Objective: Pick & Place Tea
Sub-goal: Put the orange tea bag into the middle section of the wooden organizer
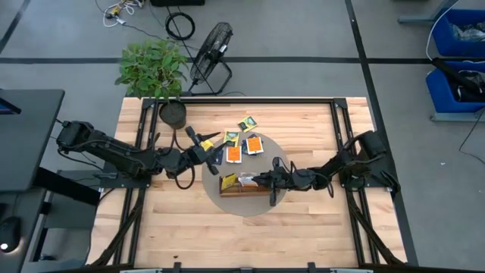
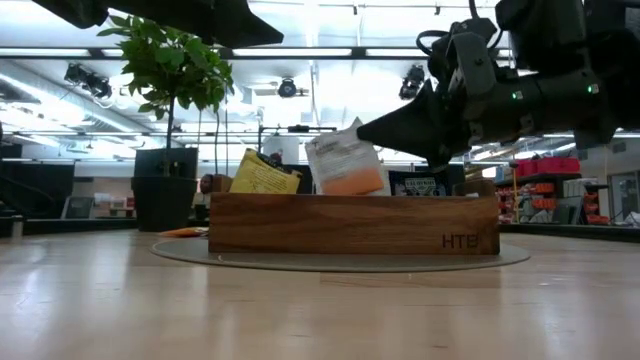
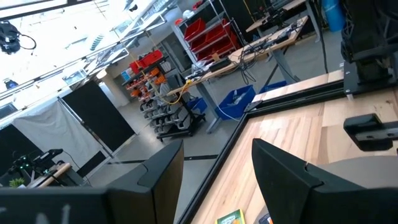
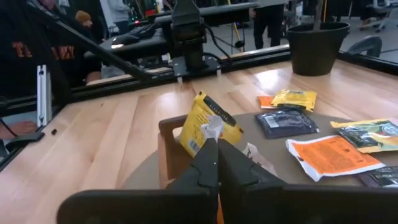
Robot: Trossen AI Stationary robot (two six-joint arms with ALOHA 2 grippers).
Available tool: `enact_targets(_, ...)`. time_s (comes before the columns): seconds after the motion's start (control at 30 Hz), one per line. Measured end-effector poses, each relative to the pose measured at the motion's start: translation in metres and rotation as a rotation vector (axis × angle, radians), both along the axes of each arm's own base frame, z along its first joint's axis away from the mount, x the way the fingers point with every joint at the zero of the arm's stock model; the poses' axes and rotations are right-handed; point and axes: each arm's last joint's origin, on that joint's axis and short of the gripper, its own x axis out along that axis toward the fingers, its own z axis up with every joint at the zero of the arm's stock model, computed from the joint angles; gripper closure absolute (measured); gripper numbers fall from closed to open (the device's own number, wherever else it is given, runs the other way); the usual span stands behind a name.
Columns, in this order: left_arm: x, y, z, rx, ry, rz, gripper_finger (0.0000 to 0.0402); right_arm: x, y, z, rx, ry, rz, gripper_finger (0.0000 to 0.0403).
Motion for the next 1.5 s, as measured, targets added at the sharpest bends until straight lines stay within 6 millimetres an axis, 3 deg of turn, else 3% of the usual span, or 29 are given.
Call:
enact_targets(0.33,0.000,0.000,0.001,-0.002,-0.008,0.000,0.0207,0.000,0.000,-0.007,0.002,0.047,-0.003,0.0396)
enact_targets(0.87,0.000,0.000,0.002,0.006,-0.017,-0.006,0.0207,-0.001,-0.002,-0.006,-0.056,0.062,-0.040,0.0285)
enact_targets(1.03,0.000,0.000,0.002,0.006,-0.016,-0.006,0.0207,-0.002,-0.006,0.019,-0.114,0.004,-0.047,0.0273)
enact_targets(1.2,0.000,0.000,0.002,-0.002,-0.022,-0.006,0.0207,-0.009,-0.037,0.049,-0.096,0.053,-0.174,0.0277)
enact_targets(1.37,0.000,0.000,0.000,-0.016,-0.013,-0.008,0.0207,-0.009,-0.082,0.085,-0.068,0.319,-0.202,0.0272)
enact_targets(1.5,0.000,0.000,-0.001,-0.027,-0.010,-0.009,0.0207,-0.005,-0.103,0.112,-0.294,0.605,-0.105,0.0247)
